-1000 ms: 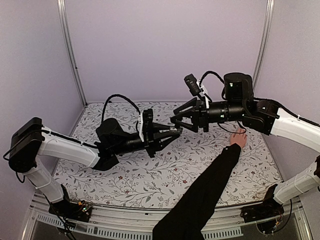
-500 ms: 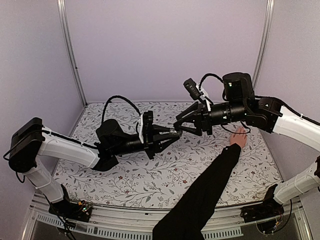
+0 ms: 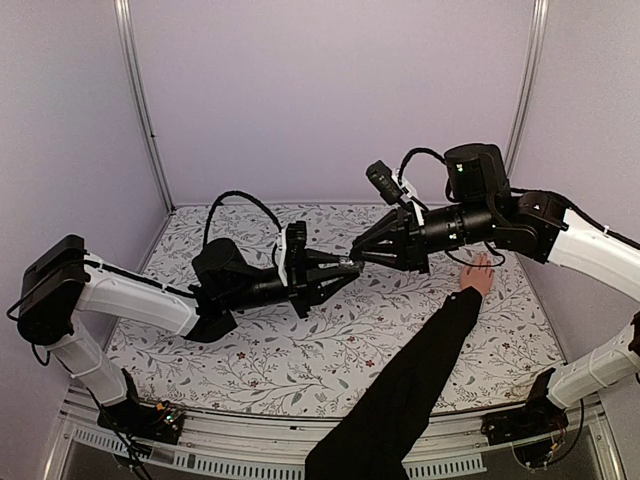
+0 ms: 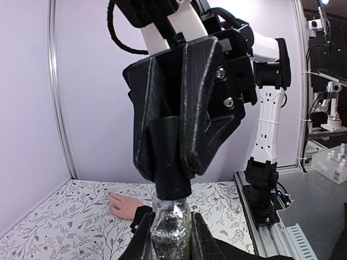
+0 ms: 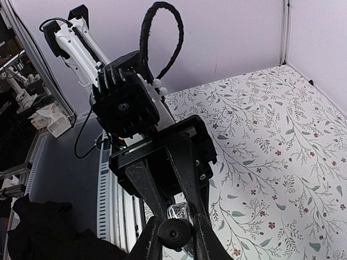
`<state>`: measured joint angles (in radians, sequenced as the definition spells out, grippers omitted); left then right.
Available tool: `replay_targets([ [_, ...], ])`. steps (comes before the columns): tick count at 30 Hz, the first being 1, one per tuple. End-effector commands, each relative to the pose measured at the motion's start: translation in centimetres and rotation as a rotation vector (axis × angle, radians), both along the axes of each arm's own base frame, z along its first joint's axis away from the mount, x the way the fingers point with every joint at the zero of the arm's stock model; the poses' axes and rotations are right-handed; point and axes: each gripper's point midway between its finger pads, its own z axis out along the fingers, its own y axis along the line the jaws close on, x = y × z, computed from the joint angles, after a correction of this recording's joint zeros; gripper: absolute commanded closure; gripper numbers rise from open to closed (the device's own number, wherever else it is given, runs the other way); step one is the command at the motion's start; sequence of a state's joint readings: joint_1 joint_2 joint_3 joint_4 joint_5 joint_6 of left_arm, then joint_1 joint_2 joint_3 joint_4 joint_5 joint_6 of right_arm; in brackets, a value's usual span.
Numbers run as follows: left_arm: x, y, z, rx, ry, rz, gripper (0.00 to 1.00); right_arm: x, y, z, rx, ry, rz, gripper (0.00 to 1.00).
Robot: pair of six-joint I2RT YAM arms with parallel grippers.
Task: Paint the nails
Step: Unscrew the nail polish bottle.
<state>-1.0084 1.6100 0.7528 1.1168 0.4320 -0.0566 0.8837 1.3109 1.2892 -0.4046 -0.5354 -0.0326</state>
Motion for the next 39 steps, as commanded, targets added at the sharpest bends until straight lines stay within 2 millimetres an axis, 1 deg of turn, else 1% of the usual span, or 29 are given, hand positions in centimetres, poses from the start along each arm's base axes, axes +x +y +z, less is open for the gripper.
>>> replay_targets([
  [1, -0.5, 0.2, 1.3, -0.04, -0.028, -0.018, 1.0, 0.1, 0.0, 0.5, -0.005, -0.014, -0.001, 0.84],
  [6, -0.4, -0.1, 1.1, -0.029, -0.024, -0.023, 1.0, 0.0, 0.0, 0.9, 0.002, -0.025, 0.004, 0.95],
  [11, -0.5, -0.3, 0.9, -0.023, -0.02, -0.035, 1.0, 0.1, -0.2, 1.3, 0.004, -0.046, -0.006, 1.0],
  [20, -0.4, -0.7, 0.6, -0.013, -0.011, -0.047, 1.0, 0.4, -0.7, 2.0, 0.02, -0.086, -0.036, 1.0],
  [39, -0.4, -1.1, 0.1, 0.007, -0.003, -0.055, 1.0, 0.2, -1.3, 3.3, 0.057, -0.116, -0.047, 1.0],
])
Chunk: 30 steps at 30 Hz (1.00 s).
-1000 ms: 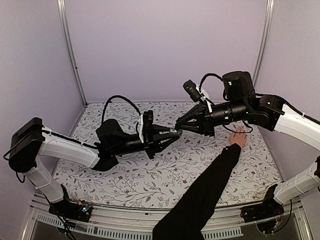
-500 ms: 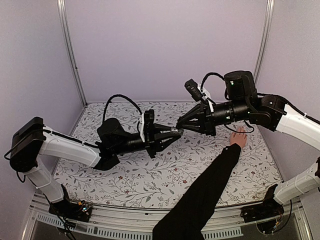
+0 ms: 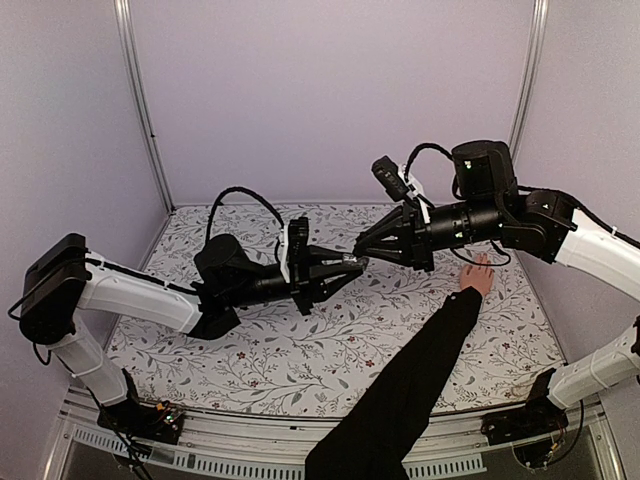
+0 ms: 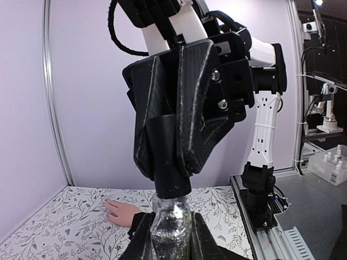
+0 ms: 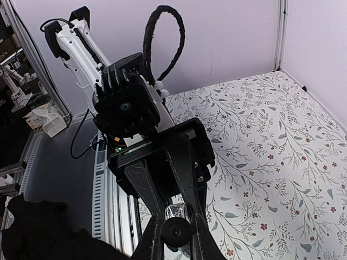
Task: Paint the nails
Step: Unscrew the nail polish bottle.
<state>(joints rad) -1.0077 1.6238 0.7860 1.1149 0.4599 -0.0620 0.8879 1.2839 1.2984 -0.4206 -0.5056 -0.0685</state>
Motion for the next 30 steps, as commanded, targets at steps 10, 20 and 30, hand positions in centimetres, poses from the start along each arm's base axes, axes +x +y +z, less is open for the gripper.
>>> replay_targets([
  [10, -0.2, -0.7, -0.5, 0.02, 0.017, -0.036, 1.0, 0.1, -0.8, 1.6, 0.021, -0.087, -0.018, 1.0],
  [20, 0.1, -1.3, -0.9, 0.042, 0.038, -0.042, 1.0, -0.2, -1.0, 1.8, 0.02, -0.122, 0.002, 1.0],
  [30, 0.1, -1.4, -0.9, 0.044, 0.039, -0.051, 1.0, 0.0, -1.0, 1.1, -0.004, -0.125, 0.001, 1.0],
])
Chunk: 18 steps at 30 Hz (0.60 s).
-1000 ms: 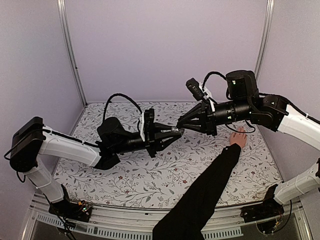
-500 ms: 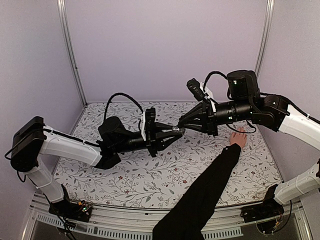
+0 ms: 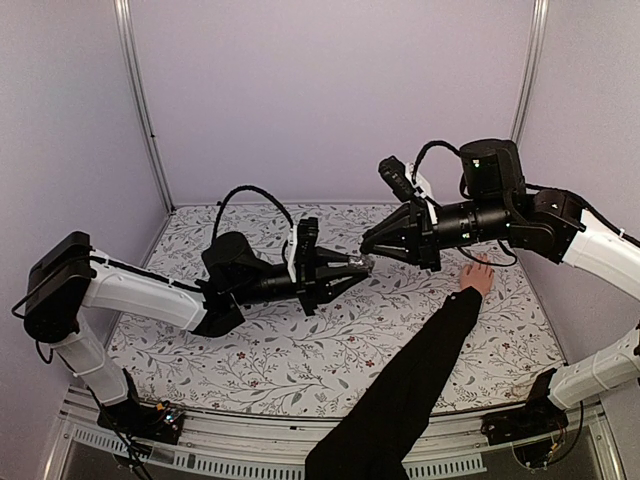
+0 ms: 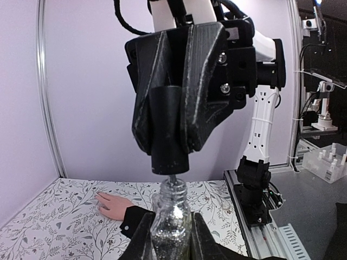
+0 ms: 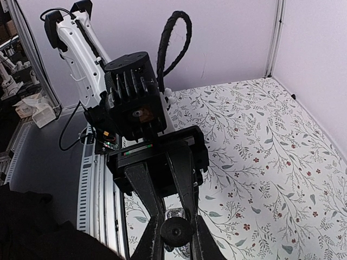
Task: Paint the nails
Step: Unscrew the nail polish bottle.
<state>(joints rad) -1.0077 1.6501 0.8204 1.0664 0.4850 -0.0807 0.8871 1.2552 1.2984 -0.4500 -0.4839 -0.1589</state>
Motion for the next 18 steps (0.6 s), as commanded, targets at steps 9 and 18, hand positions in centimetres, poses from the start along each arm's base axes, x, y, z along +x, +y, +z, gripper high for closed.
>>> replay_targets([
  [9, -0.08, -0.4, -0.05, 0.006, 0.004, -0.024, 1.0, 0.52, -0.63, 1.19, 0.019, -0.058, -0.039, 1.0],
  [18, 0.34, -0.46, -0.22, 0.012, 0.011, -0.004, 1.0, 0.03, -0.64, 1.6, 0.031, -0.056, -0.015, 1.0],
])
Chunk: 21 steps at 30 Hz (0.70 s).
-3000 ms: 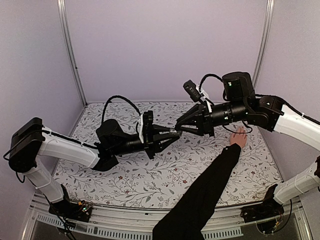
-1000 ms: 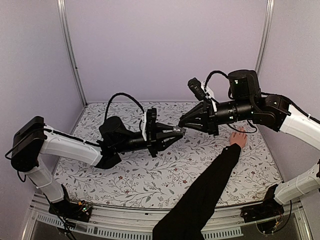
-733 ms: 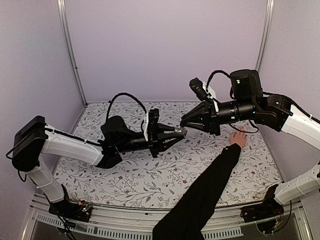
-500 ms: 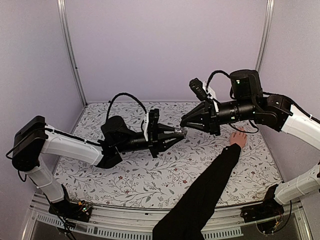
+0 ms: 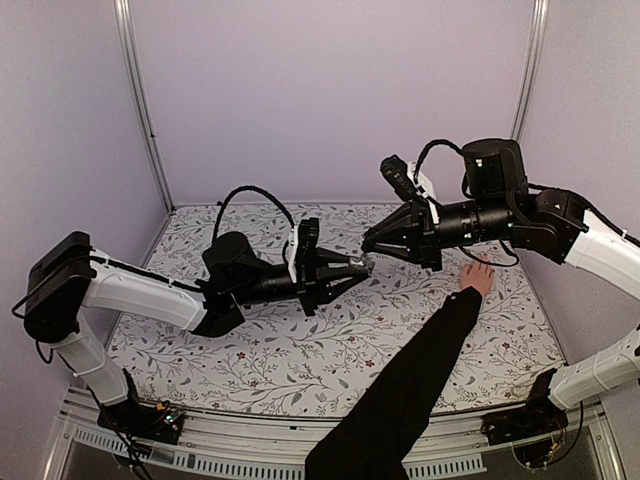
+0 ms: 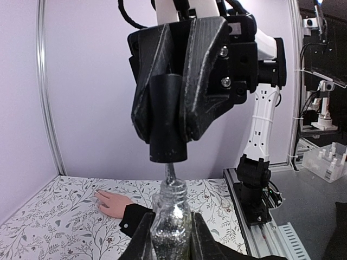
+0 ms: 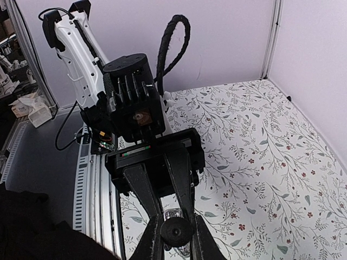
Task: Paint the nails
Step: Unscrew the nail polish bottle.
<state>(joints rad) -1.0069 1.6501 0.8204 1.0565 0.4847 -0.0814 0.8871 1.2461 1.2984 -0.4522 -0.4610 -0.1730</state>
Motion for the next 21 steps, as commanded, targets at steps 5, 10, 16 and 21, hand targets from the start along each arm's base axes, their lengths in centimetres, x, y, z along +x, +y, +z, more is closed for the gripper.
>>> replay_targets([
  [5, 0.3, -0.5, 0.0, 0.002, 0.005, -0.005, 1.0, -0.6, -0.2, 1.1, 0.032, -0.018, 0.022, 1.0],
  [10, 0.3, -0.4, 0.0, 0.001, 0.006, -0.004, 1.0, -0.7, -0.3, 1.1, 0.03, -0.017, 0.024, 1.0],
  [16, 0.2, -0.4, 0.1, -0.003, 0.003, -0.012, 1.0, 0.2, -0.6, 0.3, 0.008, -0.03, -0.024, 1.0],
  [21, 0.2, -0.4, 0.1, -0.002, 0.005, -0.012, 1.0, 0.7, -0.9, 0.6, 0.01, -0.046, -0.058, 1.0],
])
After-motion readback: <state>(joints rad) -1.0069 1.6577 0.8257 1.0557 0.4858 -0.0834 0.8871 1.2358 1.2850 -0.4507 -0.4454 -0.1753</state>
